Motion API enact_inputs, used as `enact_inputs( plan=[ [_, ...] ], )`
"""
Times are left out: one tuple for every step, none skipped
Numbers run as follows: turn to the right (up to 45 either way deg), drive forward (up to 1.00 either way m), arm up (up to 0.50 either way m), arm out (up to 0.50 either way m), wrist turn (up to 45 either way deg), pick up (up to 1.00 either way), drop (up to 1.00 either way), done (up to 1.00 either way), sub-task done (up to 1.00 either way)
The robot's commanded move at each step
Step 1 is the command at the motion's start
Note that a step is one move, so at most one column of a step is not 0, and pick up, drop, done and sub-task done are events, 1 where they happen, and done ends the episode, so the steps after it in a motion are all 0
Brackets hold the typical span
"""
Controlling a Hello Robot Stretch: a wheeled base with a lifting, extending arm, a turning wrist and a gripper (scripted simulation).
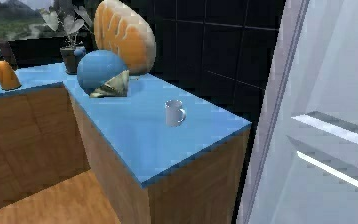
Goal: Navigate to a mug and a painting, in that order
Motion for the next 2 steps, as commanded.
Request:
enact_inputs(
  plan=[
    [0.0,0.00,0.00,0.00,0.0,0.00,0.00,0.00,1.00],
    [-45.0,0.00,0.00,0.00,0.0,0.00,0.00,0.00,0.00]
  ],
)
